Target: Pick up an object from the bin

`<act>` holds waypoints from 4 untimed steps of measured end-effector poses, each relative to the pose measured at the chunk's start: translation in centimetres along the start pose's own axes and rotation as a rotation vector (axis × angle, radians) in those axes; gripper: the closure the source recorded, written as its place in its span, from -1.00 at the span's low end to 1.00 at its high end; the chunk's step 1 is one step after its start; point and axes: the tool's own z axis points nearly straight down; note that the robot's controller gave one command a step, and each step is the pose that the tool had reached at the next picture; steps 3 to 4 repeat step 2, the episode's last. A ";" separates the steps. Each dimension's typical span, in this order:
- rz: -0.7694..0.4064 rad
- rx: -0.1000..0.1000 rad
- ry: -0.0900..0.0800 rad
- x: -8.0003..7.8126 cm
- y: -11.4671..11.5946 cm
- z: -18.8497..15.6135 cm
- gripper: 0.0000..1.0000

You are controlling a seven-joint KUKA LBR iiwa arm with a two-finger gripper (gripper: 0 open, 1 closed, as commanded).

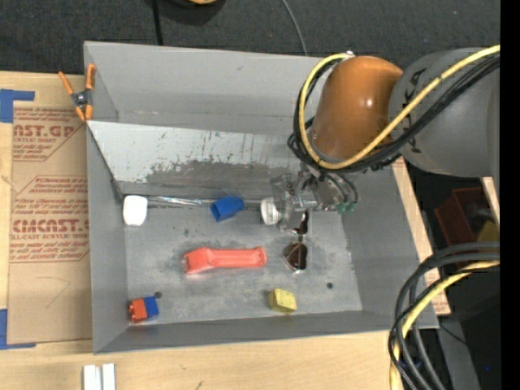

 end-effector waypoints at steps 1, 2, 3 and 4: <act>0.006 -0.001 0.010 0.4 -0.1 -3.2 1.00; 0.004 0.001 -0.004 -0.6 0.8 -8.4 1.00; 0.004 0.001 -0.004 -0.6 0.8 -8.4 1.00; 0.004 0.001 -0.004 -0.6 0.8 -8.4 1.00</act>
Offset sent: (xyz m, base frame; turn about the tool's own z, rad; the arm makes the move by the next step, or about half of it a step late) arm 0.0019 0.0083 0.0838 0.0043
